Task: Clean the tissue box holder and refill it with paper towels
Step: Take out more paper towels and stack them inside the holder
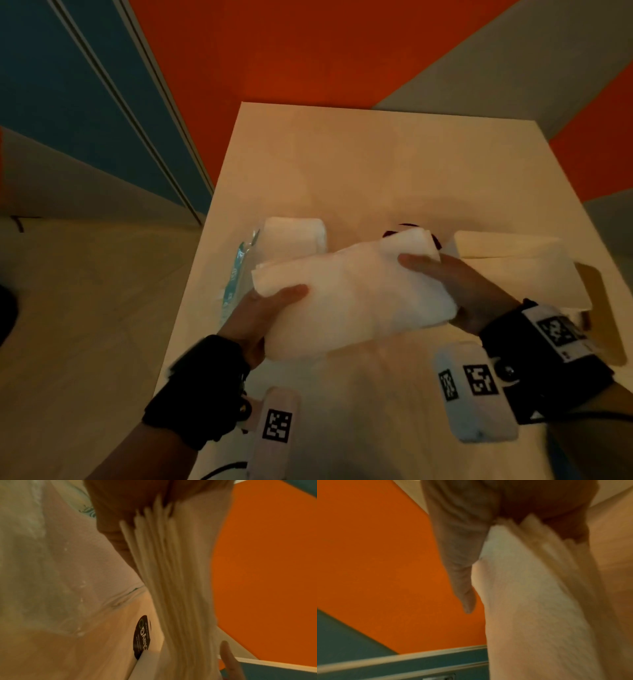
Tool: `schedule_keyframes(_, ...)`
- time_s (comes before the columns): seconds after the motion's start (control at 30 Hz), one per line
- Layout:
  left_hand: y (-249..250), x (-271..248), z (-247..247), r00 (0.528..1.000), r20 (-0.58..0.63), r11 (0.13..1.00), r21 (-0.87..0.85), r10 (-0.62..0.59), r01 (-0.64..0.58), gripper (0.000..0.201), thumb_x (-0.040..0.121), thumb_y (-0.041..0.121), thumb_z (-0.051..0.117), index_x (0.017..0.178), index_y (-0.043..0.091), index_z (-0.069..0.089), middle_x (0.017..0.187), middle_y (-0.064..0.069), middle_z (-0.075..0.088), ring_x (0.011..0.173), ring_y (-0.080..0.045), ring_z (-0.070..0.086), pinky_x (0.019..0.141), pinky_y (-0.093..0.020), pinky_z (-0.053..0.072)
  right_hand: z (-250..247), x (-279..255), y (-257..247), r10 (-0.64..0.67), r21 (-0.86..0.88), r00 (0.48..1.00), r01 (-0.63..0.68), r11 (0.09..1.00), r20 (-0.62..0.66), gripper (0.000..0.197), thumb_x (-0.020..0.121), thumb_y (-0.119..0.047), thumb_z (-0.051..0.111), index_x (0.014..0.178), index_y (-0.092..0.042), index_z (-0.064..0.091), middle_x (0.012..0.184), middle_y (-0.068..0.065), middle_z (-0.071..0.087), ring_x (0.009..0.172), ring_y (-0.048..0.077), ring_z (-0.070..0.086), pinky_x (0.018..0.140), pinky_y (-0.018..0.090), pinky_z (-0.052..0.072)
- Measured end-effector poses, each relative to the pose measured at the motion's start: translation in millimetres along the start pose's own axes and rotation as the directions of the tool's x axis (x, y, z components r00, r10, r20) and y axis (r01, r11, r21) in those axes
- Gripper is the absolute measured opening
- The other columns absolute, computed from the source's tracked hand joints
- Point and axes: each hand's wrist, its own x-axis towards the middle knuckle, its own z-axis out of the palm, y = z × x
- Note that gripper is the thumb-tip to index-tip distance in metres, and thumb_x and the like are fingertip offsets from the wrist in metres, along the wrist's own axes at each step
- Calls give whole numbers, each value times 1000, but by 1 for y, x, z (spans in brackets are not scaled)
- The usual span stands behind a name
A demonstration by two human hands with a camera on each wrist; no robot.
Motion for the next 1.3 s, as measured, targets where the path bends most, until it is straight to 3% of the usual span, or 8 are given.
schedule_keyframes(0.3, -1, 2, 54, 993, 1, 979, 168, -121, 119, 14, 83, 14, 54, 87, 23, 62, 91, -8, 65, 85, -27, 59, 68, -36, 49, -43, -28, 16, -35, -46, 996, 32, 998, -77, 37, 88, 6, 41, 97, -26, 56, 98, 4, 63, 91, 27, 59, 74, 42, 51)
schedule_keyframes(0.53, 14, 16, 140, 997, 72, 935, 353, -21, -6, 47, 57, 14, 57, 104, 14, 53, 100, -10, 61, 83, -22, 57, 69, -35, 50, -112, -55, 12, -99, -131, 948, 62, 989, -302, 40, 86, 8, 44, 115, -20, 48, 96, 4, 58, 89, 25, 53, 74, 40, 47)
schedule_keyframes(0.63, 18, 33, 181, 996, 81, 851, 518, 45, -80, 72, 52, 25, 64, 119, 5, 45, 118, -15, 58, 101, -31, 59, 82, -48, 53, -154, -61, 0, -173, -289, 915, 66, 955, -365, 47, 88, 1, 52, 131, -16, 45, 121, 11, 55, 112, 33, 50, 95, 50, 44)
schedule_keyframes(0.73, 23, 52, 216, 992, 87, 803, 583, 93, -127, 60, 79, 12, 64, 129, 10, 32, 114, -5, 48, 96, -25, 51, 74, -39, 47, -188, -57, -19, -275, -580, 878, -4, 814, -393, 55, 87, -7, 58, 137, -12, 37, 138, 17, 46, 123, 37, 44, 100, 53, 40)
schedule_keyframes(0.9, 17, 71, 249, 966, 150, 567, 786, 211, -246, 70, 84, 7, 55, 138, 26, 15, 109, -10, 54, 84, -26, 53, 68, -34, 44, -207, -43, -34, -343, -798, 857, -123, 591, -386, 81, 86, -4, 57, 147, -18, 5, 137, 24, 44, 118, 42, 47, 94, 49, 42)
schedule_keyframes(1.0, 2, 72, 258, 959, 193, 356, 898, 208, -258, 72, 82, 5, 52, 138, 32, 16, 117, -16, 57, 79, -28, 56, 60, -32, 46, -206, -39, -24, -286, -856, 910, -125, 501, -301, 86, 85, -1, 53, 145, -31, -1, 104, 24, 59, 85, 39, 60, 73, 48, 51)
schedule_keyframes(1.1, -11, 73, 260, 953, 247, 157, 949, 176, -274, 65, 83, 5, 48, 135, 34, 21, 118, -13, 51, 93, -32, 57, 75, -38, 47, -203, -31, -15, -241, -904, 937, -138, 406, -251, 76, 84, -3, 49, 136, -44, 12, 103, 15, 55, 85, 34, 56, 79, 46, 51)
schedule_keyframes(1.3, -31, 86, 260, 945, 319, -185, 935, 72, -302, 41, 88, -1, 39, 124, 19, 37, 129, -11, 38, 103, -31, 54, 82, -37, 47, -191, -1, -2, -131, -980, 974, -171, 99, -183, 36, 93, -6, 40, 127, -13, 48, 133, 14, 42, 118, 32, 48, 95, 36, 42)
